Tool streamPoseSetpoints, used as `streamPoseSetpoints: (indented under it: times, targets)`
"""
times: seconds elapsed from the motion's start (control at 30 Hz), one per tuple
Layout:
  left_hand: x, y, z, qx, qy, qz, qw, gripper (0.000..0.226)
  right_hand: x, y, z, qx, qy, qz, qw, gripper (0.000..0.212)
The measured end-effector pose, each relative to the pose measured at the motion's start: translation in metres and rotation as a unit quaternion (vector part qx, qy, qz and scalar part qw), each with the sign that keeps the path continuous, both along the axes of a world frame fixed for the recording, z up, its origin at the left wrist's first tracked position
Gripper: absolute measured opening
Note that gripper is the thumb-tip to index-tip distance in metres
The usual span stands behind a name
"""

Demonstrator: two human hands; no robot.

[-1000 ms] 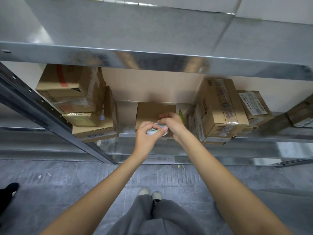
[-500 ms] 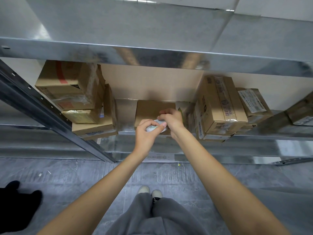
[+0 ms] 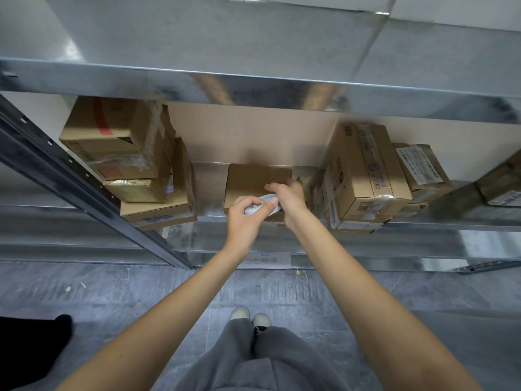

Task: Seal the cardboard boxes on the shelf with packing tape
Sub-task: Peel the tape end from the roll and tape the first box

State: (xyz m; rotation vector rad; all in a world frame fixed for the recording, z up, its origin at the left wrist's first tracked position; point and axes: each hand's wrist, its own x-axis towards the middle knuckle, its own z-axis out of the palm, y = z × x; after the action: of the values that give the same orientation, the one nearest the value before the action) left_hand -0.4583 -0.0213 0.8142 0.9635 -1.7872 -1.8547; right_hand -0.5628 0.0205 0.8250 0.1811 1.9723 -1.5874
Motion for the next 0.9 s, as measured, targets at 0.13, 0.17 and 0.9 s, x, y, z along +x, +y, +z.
streamPoseSetpoints:
  times: [0.13, 0.17, 0.9]
  targets:
    - [-0.002, 0.003, 0.002, -0.011, -0.002, 0.006, 1.0, 0.028, 0.0, 0.0, 0.004, -0.006, 0.007, -0.025, 1.0, 0.013]
    - [-0.002, 0.003, 0.003, -0.008, 0.0, 0.006, 1.0, 0.028, 0.001, 0.0, 0.005, -0.009, 0.01, -0.028, 1.0, 0.011]
    - [0.017, -0.004, 0.008, 0.154, 0.045, -0.02, 0.987, 0.033, -0.034, 0.039, 0.015, -0.094, -0.108, 0.223, 0.964, 0.014]
